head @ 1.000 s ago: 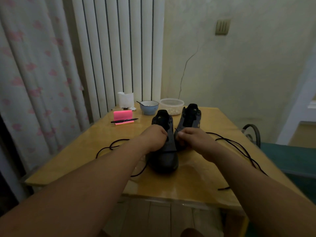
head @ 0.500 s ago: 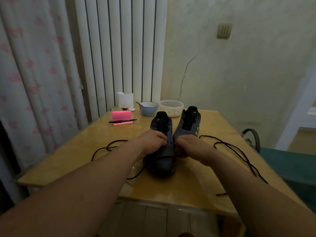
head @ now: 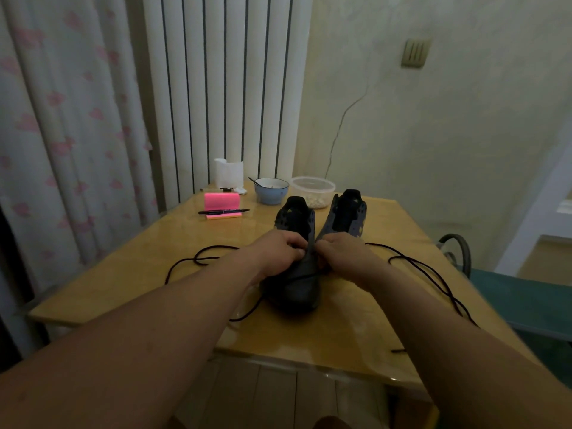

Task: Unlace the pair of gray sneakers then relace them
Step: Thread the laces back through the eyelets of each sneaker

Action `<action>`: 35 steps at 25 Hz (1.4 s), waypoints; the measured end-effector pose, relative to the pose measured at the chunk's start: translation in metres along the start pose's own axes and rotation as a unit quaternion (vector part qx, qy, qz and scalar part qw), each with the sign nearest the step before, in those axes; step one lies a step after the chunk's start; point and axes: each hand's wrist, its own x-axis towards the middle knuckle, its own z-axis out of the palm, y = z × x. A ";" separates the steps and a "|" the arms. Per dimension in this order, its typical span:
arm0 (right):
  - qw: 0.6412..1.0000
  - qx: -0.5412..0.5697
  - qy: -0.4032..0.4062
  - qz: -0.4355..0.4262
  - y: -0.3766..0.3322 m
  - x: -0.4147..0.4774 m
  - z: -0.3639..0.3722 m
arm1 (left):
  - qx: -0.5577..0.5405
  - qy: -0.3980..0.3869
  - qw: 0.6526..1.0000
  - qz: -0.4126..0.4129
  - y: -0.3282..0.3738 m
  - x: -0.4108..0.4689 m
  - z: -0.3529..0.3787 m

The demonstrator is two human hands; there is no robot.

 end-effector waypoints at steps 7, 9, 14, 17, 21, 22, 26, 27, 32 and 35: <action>0.982 -0.035 0.171 -0.076 0.020 -0.008 0.031 | -0.004 0.013 1.000 0.004 0.000 0.001 0.003; 0.975 -0.093 0.170 -0.112 0.020 -0.011 0.036 | -0.004 0.013 1.000 0.003 -0.001 0.002 0.002; 0.980 -0.052 0.180 -0.069 0.024 -0.015 0.043 | 0.067 -0.039 0.997 -0.006 0.002 0.009 -0.005; 0.986 -0.047 0.158 -0.035 0.026 -0.015 0.038 | 0.151 -0.095 0.984 -0.009 0.011 0.013 -0.014; 0.996 -0.003 0.093 0.013 0.025 -0.020 0.038 | 0.139 -0.095 0.986 -0.021 0.016 0.015 -0.014; 0.997 0.000 0.074 0.025 0.022 -0.020 0.038 | 0.131 -0.088 0.987 -0.019 0.016 0.015 -0.013; 0.997 -0.017 0.065 0.044 0.018 -0.025 0.039 | 0.105 -0.037 0.994 0.006 0.008 0.014 -0.006; 0.996 -0.014 0.072 0.042 0.017 -0.029 0.039 | 0.106 -0.024 0.994 0.008 0.007 0.013 -0.005; 0.996 0.083 0.029 -0.012 0.026 -0.063 0.035 | -0.041 0.028 0.997 -0.055 0.009 0.003 -0.016; 0.996 0.086 -0.006 -0.025 0.040 -0.065 0.035 | -0.264 0.097 0.951 -0.131 0.004 0.009 -0.014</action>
